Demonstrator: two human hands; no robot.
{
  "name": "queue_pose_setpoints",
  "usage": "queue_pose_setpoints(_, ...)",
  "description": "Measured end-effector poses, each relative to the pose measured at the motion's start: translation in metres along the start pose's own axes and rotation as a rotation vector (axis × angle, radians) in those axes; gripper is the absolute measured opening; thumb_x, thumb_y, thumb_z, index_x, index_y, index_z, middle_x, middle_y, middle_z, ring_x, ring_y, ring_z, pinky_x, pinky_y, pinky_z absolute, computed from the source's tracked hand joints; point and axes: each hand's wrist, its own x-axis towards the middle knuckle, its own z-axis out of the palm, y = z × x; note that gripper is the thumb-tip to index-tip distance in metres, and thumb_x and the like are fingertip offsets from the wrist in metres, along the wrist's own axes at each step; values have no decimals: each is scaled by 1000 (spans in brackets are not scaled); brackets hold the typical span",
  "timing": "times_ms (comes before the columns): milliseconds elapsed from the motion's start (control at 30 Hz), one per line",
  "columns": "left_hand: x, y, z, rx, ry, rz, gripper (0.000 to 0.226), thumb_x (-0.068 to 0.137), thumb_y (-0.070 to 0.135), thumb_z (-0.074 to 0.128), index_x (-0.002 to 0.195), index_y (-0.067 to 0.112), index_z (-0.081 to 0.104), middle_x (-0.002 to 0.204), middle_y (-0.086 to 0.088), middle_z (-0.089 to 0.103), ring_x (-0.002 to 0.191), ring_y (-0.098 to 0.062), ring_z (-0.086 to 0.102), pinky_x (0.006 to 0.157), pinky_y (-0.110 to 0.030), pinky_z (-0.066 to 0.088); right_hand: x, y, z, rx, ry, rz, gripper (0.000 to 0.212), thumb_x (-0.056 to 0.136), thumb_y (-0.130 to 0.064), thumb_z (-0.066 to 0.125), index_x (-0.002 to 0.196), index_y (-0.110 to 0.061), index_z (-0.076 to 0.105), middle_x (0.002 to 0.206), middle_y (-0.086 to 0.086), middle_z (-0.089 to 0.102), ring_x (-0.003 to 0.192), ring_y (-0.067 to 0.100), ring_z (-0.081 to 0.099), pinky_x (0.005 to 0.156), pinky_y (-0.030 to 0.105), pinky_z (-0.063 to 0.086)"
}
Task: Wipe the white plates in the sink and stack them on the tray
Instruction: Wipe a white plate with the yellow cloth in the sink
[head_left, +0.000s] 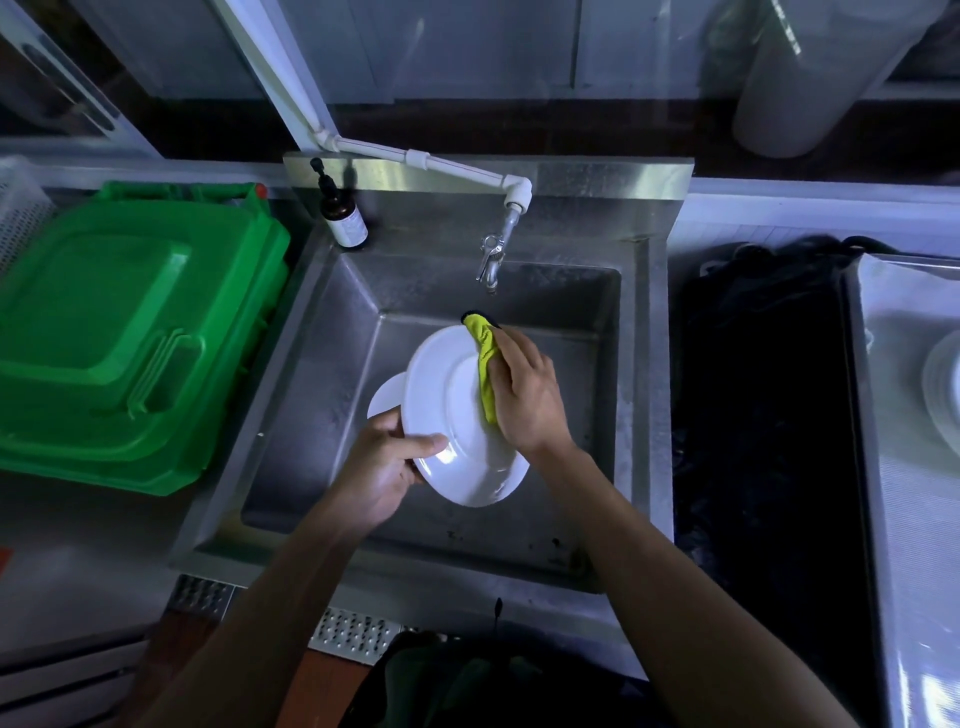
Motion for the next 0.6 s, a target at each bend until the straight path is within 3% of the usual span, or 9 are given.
queue_pose_setpoints(233, 3, 0, -3, -157, 11, 33, 51, 76, 2, 68, 127, 4, 64, 119, -18, 72, 106, -36, 70, 72, -46, 60, -14, 1, 2, 42, 39, 166, 46, 105, -26, 41, 151, -25, 42, 155, -1, 41, 134, 31, 40, 111, 50, 37)
queue_pose_setpoints(367, 7, 6, 2, -187, 59, 51, 58, 76, 4, 69, 134, 2, 58, 123, -17, 70, 108, -34, 70, 78, -50, 60, -22, -7, 8, 66, 43, 202, 47, 103, -24, 44, 150, -23, 43, 157, 0, 38, 136, 31, 37, 111, 51, 37)
queue_pose_setpoints(500, 11, 10, 9, -206, 102, 66, 41, 81, -1, 67, 121, 7, 66, 113, -13, 74, 100, -32, 71, 74, -45, 60, -31, -21, 19, 41, 92, 168, 43, 103, -27, 45, 146, -23, 48, 157, -2, 38, 134, 30, 36, 107, 49, 38)
queue_pose_setpoints(600, 12, 14, 16, -231, 132, 79, 37, 86, 4, 64, 123, 5, 66, 112, -13, 74, 97, -29, 71, 73, -40, 60, -37, -34, 29, -14, 107, 103, 41, 106, -36, 40, 145, -26, 47, 156, -5, 38, 134, 27, 35, 99, 46, 38)
